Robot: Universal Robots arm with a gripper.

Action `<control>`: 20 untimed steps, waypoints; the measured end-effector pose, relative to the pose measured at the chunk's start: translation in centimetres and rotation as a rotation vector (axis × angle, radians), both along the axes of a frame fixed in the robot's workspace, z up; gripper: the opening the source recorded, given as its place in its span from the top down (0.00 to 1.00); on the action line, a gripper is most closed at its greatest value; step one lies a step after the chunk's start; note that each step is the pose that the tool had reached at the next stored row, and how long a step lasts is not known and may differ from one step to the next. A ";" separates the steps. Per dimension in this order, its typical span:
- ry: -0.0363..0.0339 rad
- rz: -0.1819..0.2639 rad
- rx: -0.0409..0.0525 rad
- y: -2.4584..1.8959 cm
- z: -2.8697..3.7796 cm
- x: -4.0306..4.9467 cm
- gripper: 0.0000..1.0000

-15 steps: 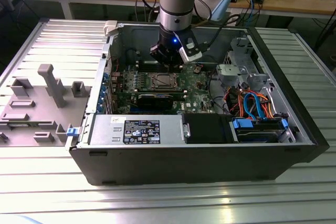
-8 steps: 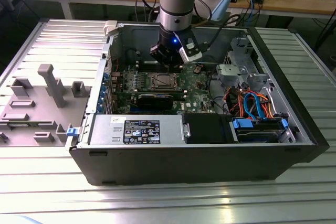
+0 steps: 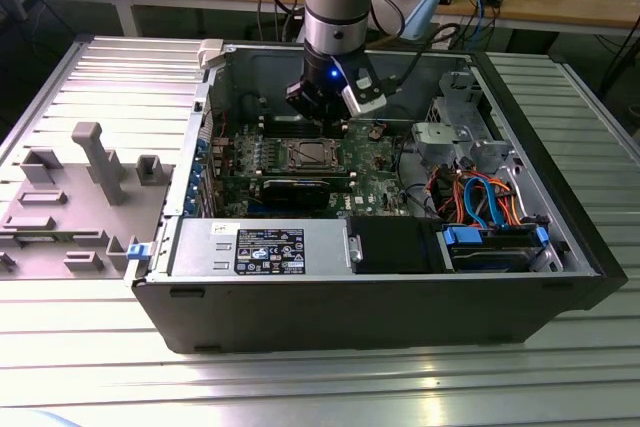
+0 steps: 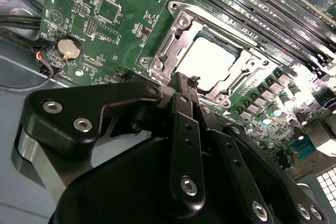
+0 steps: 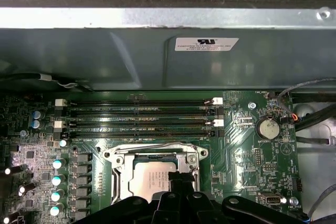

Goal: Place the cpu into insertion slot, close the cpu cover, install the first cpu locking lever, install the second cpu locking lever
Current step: 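Install the second cpu locking lever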

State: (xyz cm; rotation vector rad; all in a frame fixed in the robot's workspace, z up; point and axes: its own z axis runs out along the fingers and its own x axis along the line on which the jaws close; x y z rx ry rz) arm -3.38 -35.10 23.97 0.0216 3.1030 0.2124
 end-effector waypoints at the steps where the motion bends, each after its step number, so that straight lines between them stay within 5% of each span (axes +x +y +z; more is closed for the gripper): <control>1: 0.0000 0.000 0.0001 0.00 0.00 0.00 0.89; 10: 0.0002 0.000 -0.0003 -0.01 0.10 0.00 0.89; 20: 0.0002 0.000 -0.0003 -0.69 0.09 0.00 0.89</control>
